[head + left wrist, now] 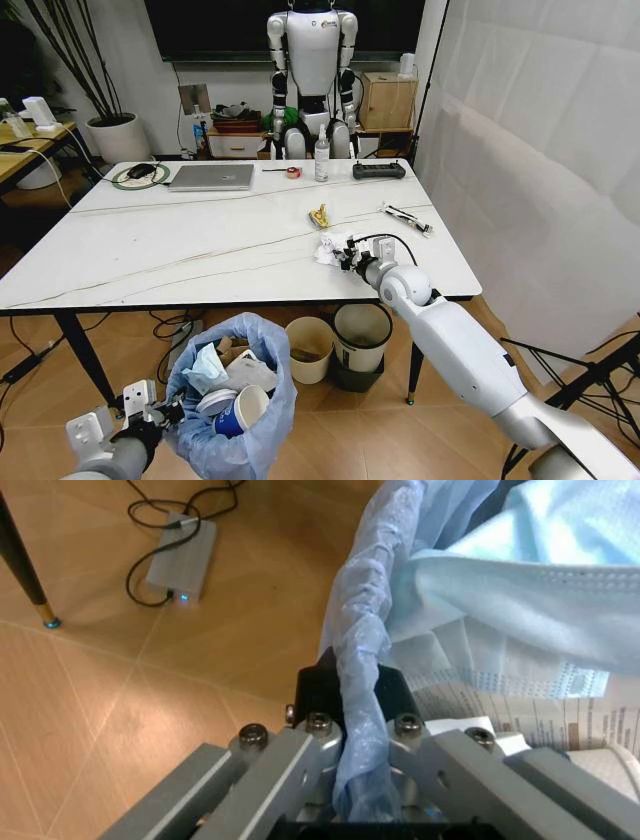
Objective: Pick up the trash bin and place the trash from the table into it.
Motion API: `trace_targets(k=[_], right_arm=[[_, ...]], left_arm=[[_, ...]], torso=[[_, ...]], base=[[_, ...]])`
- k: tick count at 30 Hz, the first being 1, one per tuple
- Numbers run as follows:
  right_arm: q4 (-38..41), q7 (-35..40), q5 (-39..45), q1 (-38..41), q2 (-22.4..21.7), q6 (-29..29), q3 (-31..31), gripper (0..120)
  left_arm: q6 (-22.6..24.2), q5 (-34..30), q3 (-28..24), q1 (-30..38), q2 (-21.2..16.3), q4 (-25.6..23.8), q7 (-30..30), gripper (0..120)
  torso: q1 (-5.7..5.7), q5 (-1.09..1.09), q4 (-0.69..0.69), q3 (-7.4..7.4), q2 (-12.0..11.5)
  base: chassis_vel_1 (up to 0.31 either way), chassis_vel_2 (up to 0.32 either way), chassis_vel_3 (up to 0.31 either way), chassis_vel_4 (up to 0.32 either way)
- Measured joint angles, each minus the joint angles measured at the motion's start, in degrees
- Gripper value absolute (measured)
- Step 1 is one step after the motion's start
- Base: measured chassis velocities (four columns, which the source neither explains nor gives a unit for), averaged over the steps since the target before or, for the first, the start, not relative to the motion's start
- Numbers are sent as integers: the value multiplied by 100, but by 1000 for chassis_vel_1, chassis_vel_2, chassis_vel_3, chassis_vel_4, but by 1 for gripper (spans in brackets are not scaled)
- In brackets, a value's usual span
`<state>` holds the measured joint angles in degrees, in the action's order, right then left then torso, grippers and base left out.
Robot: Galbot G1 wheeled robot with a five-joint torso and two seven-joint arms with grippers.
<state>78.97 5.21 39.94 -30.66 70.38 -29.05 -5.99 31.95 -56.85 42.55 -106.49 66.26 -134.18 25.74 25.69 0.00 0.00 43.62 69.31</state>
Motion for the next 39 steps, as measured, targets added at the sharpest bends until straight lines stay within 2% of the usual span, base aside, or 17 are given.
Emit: trace_targets(k=[2,13,15,20,23,27,32,39], right_arm=[[0,-3,6,13,-4,0,-7,0],[344,-8,194,-44,-151,-1,10,0],[530,-32,327,-85,-242,10,44,0],[1668,-284,803,-333,-904,213,-27,0],[1924,-333,919,-368,-1043,308,-102,0],[2595,-502,1153,-564,-1411,1000,-599,0],[2943,-721,1230,-684,-1474,1367,-1061,0],[3494,-1330,1622,-428,-1570,1736,-1796,0]], left_arm=[[0,-4,0,5,-1,3,1,0],[2,-9,-12,12,-1,3,5,0],[2,-4,-13,8,2,0,5,0],[2,-1,9,-26,-35,-28,5,0],[1,-15,19,-23,-49,-42,5,0],[1,-31,21,-26,-47,-75,8,0],[0,-32,11,-32,-33,-79,10,0],[-1,-60,67,-74,-24,-125,18,0]], torso=[[0,0,0,0,0],[0,1,1,0,-1],[0,1,1,0,-1],[0,0,-1,0,-1],[0,1,-1,0,-1],[0,1,0,0,-1],[0,0,0,0,-1],[0,-1,1,-1,0]], base=[[0,0,0,0],[0,0,0,0],[0,0,0,0],[0,0,0,0],[0,0,0,0],[0,0,0,0],[0,0,0,0],[0,0,0,0]])
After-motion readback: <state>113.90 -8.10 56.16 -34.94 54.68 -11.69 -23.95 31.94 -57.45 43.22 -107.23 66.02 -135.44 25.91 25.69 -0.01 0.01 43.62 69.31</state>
